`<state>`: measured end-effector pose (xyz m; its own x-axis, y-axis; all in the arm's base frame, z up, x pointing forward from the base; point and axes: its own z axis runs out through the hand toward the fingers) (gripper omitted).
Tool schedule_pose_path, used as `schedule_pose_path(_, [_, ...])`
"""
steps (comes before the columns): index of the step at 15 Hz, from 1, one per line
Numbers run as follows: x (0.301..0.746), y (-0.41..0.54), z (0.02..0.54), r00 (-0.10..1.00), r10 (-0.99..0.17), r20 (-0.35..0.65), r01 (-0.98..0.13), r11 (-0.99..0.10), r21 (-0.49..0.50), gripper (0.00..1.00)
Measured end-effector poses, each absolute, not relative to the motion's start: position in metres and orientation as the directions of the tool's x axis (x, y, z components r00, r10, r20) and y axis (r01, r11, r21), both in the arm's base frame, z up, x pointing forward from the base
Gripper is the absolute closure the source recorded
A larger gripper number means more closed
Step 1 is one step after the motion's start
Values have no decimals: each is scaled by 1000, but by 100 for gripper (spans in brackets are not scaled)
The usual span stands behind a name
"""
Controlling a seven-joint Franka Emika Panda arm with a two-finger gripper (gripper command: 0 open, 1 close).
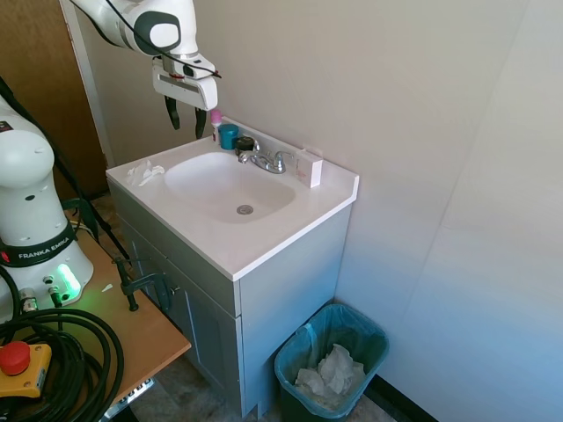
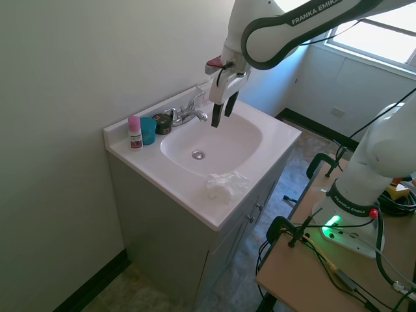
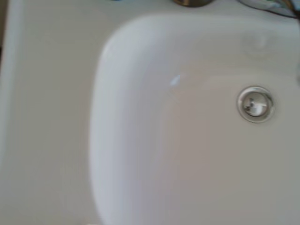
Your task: Throw the tissue in the trash bin
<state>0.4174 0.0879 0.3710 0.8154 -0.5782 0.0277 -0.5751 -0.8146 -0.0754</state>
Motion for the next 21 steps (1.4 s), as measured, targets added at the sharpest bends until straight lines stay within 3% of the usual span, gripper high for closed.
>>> schedule_pose_path(7, [343, 172, 307, 888, -460, 15, -460, -888, -6, 0])
schedule_pose_path(13, [338, 177, 255, 885, -465, -25, -464, -885, 37, 0])
schedule_pose_path(14, [338, 178, 246, 885, -465, -31, -464, -885, 45, 100])
schedule_pose_path(21, [337, 176, 230, 865, -500, -50, -497, -865, 62, 100])
